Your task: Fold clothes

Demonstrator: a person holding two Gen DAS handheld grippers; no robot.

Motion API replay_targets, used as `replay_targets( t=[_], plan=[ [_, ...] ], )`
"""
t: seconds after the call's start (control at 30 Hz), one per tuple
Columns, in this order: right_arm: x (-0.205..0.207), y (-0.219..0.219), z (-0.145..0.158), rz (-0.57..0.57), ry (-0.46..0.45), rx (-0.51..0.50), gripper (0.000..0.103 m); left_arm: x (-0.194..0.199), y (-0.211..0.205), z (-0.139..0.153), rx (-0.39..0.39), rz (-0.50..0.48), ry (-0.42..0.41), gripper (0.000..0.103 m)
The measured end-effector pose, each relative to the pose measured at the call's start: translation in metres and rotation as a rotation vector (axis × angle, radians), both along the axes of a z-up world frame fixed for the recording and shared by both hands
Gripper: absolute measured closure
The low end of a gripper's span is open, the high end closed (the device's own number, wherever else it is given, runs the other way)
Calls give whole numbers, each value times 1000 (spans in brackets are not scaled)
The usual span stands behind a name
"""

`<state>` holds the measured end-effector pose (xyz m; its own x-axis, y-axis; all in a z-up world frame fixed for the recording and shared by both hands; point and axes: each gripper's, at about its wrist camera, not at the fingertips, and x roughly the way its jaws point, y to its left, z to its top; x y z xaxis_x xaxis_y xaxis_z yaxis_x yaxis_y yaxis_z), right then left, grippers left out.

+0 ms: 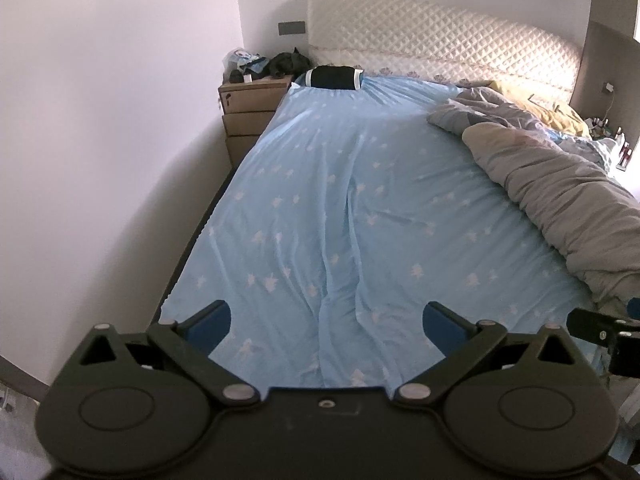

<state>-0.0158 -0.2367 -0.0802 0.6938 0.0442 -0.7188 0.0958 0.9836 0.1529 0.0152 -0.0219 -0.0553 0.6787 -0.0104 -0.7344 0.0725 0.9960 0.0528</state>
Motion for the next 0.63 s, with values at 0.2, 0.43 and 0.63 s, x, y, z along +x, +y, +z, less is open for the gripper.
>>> replay_targets(
  t=[0.2,0.43,0.63],
  plan=[
    [-2,1,0,-14,-1,-4,4,0,0,0,-1,-7,0,0],
    [-4,1,-1,-22,-1,-14,4,0,2,-3,-4,-8,0,0],
    [-4,2,-2,-19,-1,-23,4,-1,2,-3,-5,-7,1,0]
  ],
)
